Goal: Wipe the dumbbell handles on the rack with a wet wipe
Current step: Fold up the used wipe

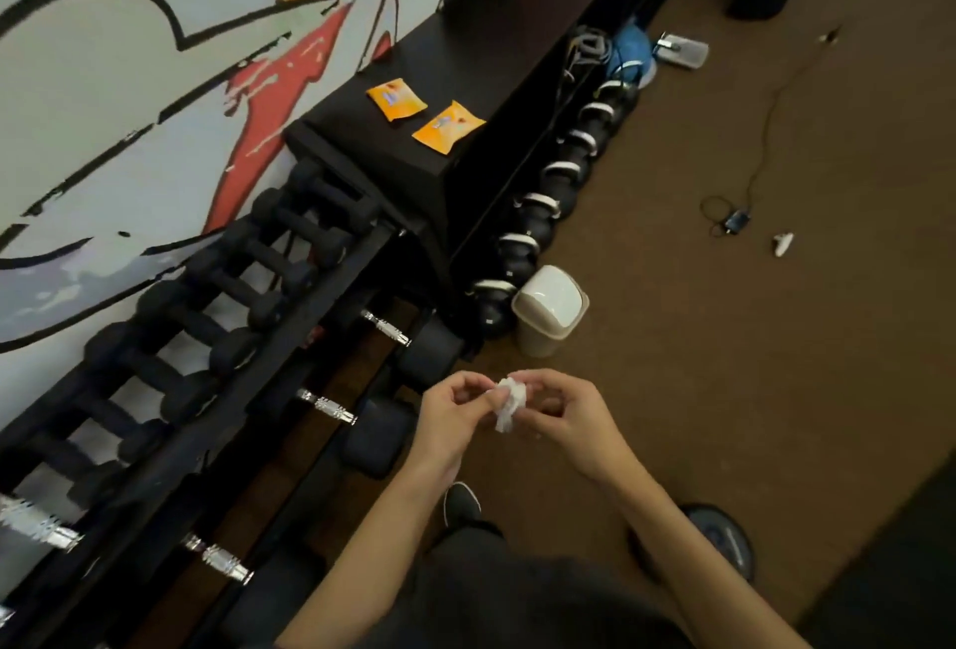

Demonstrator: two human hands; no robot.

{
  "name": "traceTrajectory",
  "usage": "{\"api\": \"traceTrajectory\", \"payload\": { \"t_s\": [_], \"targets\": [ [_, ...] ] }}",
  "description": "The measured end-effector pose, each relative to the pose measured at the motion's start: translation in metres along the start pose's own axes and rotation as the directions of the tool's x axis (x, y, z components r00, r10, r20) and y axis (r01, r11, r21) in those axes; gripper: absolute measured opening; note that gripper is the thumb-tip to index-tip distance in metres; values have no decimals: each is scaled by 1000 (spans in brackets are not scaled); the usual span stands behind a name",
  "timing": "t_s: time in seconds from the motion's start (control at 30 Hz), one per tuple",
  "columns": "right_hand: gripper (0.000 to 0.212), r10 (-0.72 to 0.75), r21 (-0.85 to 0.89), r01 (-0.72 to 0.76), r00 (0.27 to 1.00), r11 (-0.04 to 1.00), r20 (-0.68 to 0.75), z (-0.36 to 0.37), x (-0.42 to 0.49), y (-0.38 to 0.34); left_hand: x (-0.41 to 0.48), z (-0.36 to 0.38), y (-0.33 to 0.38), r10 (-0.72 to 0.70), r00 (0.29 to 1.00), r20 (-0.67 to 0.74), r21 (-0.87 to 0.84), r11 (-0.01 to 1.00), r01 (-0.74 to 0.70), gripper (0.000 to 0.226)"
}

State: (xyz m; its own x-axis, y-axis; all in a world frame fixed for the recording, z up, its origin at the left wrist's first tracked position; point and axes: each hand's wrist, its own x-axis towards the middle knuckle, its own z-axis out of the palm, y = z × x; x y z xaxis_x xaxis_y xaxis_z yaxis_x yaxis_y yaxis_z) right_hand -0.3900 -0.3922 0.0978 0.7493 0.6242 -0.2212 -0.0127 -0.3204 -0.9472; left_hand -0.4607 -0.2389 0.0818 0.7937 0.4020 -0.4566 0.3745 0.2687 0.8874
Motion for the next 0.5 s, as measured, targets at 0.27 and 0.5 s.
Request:
{"api": "traceTrajectory", "payload": {
  "t_s": [0.27,0.5],
  "targets": [
    [10,165,-22,-171,973,985,-162,-83,135,1,137,31,55,-30,993,117,232,973,2,13],
    [7,406,-21,-419,889,908,-211,-176,246,77,233,45,50,-190,981,-48,96,976,193,16]
  ]
}}
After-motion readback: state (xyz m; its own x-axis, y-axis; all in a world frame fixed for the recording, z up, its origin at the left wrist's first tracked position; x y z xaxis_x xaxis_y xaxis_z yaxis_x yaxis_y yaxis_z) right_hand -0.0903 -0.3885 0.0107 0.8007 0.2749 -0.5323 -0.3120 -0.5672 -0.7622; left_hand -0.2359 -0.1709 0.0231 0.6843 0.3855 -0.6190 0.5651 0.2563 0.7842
